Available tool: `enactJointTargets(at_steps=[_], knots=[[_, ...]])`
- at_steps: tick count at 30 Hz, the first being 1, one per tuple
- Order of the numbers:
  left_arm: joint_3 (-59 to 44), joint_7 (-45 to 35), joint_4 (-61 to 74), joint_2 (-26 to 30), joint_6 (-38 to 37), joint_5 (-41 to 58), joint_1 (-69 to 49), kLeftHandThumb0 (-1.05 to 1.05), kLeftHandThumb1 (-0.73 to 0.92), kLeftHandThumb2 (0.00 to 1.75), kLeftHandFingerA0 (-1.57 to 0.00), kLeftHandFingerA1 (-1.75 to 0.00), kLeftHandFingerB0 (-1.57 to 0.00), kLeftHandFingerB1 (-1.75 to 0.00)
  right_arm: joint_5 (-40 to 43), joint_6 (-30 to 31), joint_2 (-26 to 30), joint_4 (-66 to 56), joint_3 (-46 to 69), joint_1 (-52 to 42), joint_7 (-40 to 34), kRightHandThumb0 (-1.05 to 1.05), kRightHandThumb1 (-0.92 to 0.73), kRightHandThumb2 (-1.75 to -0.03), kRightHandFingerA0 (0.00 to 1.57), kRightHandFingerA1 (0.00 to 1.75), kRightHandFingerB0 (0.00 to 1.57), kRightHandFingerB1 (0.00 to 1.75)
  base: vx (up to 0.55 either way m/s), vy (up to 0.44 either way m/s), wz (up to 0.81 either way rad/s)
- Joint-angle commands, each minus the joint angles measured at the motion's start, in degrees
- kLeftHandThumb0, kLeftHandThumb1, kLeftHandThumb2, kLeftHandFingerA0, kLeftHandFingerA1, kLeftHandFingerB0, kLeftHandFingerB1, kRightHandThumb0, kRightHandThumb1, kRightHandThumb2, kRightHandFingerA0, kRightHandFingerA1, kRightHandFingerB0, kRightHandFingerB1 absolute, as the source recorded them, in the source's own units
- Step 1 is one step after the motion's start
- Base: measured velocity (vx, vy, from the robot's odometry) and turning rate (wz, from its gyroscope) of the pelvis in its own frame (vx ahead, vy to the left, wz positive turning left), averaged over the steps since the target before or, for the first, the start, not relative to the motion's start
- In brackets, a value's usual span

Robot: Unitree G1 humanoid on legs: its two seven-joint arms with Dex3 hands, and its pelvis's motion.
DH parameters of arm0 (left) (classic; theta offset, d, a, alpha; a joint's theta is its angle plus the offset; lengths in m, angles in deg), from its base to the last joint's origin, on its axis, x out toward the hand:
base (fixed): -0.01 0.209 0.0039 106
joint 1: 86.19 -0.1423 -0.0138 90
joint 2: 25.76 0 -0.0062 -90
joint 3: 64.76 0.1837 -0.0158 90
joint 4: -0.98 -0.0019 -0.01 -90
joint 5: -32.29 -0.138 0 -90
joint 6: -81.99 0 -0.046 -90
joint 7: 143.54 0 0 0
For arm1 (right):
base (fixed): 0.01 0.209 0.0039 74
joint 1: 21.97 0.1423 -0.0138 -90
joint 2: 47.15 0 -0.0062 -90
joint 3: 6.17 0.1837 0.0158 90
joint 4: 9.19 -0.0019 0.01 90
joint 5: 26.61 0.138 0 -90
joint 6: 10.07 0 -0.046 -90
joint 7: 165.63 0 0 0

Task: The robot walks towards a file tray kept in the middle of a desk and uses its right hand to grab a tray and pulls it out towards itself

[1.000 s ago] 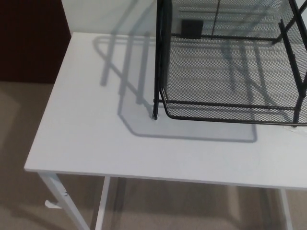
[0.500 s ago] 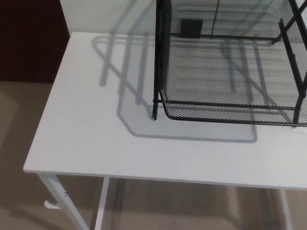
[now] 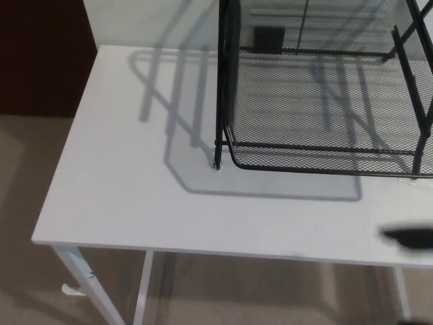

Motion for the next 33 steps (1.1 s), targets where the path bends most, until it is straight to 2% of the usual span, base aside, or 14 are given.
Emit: enactJointTargets(at_steps=[1, 2, 3, 4, 5, 13, 17, 23, 24, 27, 28, 29, 30, 33], knots=[[-0.3, -0.7, -0.7, 1.5, -3.6, 0.0, 0.4, -0.56, 0.19, 0.81, -0.52, -0.79, -0.34, -0.69, -10.6, 5.8, 1.6, -12.2, 2.8, 22.8, -0.4, -0.78, -0.55, -0.56, 0.04, 0.87, 0.13, 0.71, 0.0, 0.0, 0.0], [-0.4, -1.2, -0.3, 1.4, -3.5, 0.4, 0.2, -0.56, 0.19, 0.81, -0.52, -0.79, -0.33, -0.69, -13.6, 7.3, 1.5, -12.2, 1.1, 24.5, 1.2, -0.78, -0.43, -0.82, 0.04, 0.72, 0.11, 0.66, 0.0, 0.0, 0.0], [-0.3, -1.1, -0.1, 1.5, -3.6, 0.2, 0.1, -0.57, 0.19, 0.81, -0.52, -0.8, -0.33, -0.69, -18.0, 9.0, 0.5, -12.2, -1.7, 25.8, 2.0, -0.42, -0.2, -0.86, 0.07, 0.62, 0.01, 0.56, 0.0, 0.0, 0.0], [-0.3, -1.3, -0.2, 1.6, -3.7, 0.3, 0.1, -0.57, 0.19, 0.8, -0.52, -0.79, -0.34, -0.69, -22.0, 11.8, 0.3, -12.2, -4.3, 27.2, 3.0, -0.75, -0.42, -0.81, 0.0, 0.65, 0.04, 0.67, 0.0, 0.0, 0.0], [-0.3, -1.5, -0.2, 1.6, -3.5, 0.3, 0.4, -0.57, 0.19, 0.79, -0.51, -0.79, -0.34, -0.69, -23.9, 13.4, 0.4, -11.8, -5.6, 28.3, 3.8, -0.81, -0.38, -0.69, 0.0, 0.7, 0.02, 0.69, 0.0, 0.0, 0.0], [0.0, -1.9, 2.1, 1.9, -3.1, 0.1, 0.2, -0.59, 0.18, 0.79, -0.51, -0.8, -0.34, -0.71, -42.8, 17.4, -0.4, 3.6, -16.1, 39.7, 8.2, -0.72, -0.39, -0.81, 0.0, 0.58, 0.04, 0.62, 0.0, 0.0, 0.0], [0.4, -1.9, 1.2, 2.1, -4.3, -0.4, 0.9, -0.63, 0.28, 0.61, -0.5, -0.84, -0.32, -0.75, -48.8, 19.7, -1.3, 8.7, -20.1, 42.4, 10.3, -0.83, -0.39, -0.56, 0.0, 0.55, 0.0, 0.61, 0.0, 0.0, 0.0], [1.0, -1.2, 3.7, 2.6, -2.5, -1.6, 0.4, -0.62, 0.28, 0.6, -0.5, -0.8, -0.32, -0.71, -55.8, 20.8, -2.7, 17.7, -25.8, 45.9, 8.0, -0.87, -0.32, -0.68, 0.0, 0.53, 0.02, 0.59, 0.0, 0.0, 0.0], [0.9, -1.4, 3.6, 2.5, -2.2, -1.4, 0.4, -0.61, 0.28, 0.59, -0.49, -0.8, -0.32, -0.7, -56.4, 21.3, -3.1, 18.8, -26.5, 46.3, 7.6, -0.85, -0.37, -0.53, 0.0, 0.58, 0.01, 0.6, 0.0, 0.0, 0.0], [1.1, -0.8, 2.8, 2.4, -2.5, -1.8, 0.8, -0.66, 0.21, 0.77, -0.5, -0.78, -0.32, -0.68, -58.0, 22.7, -4.2, 22.1, -28.3, 46.9, 5.1, -0.97, -0.33, -0.63, 0.0, 0.55, 0.02, 0.58, 0.0, 0.0, 0.0], [1.2, -0.7, 3.1, 2.5, -2.6, -2.0, 0.7, -0.66, 0.21, 0.77, -0.49, -0.78, -0.32, -0.68, -58.4, 23.0, -4.3, 22.5, -28.6, 46.9, 5.0, -0.91, -0.3, -0.64, 0.0, 0.53, 0.03, 0.58, 0.0, 0.0, 0.0], [1.2, -0.7, 3.2, 2.5, -2.6, -2.0, 0.6, -0.66, 0.29, 0.58, -0.49, -0.82, -0.32, -0.72, -58.7, 23.3, -4.3, 22.7, -28.9, 47.0, 4.9, -0.35, 0.12, -0.67, 0.07, 0.6, 0.0, 0.54, 0.0, 0.0, 0.0], [1.3, -0.7, 4.0, 2.6, -2.3, -2.1, 0.4, -0.64, 0.21, 0.77, -0.5, -0.78, -0.32, -0.68, -58.9, 23.7, -4.7, 23.4, -29.2, 46.9, 3.9, -0.9, -0.28, -0.63, 0.0, 0.55, 0.02, 0.57, 0.0, 0.0, 0.0], [1.6, -0.8, 4.6, 2.8, -1.7, -2.4, 0.3, -0.6, 0.19, 0.75, -0.48, -0.76, -0.32, -0.67, -59.9, 25.8, -7.0, 26.5, -30.7, 46.2, -0.4, -0.93, -0.29, -0.64, 0.02, 0.48, 0.0, 0.56, 0.0, 0.0, 0.0]])
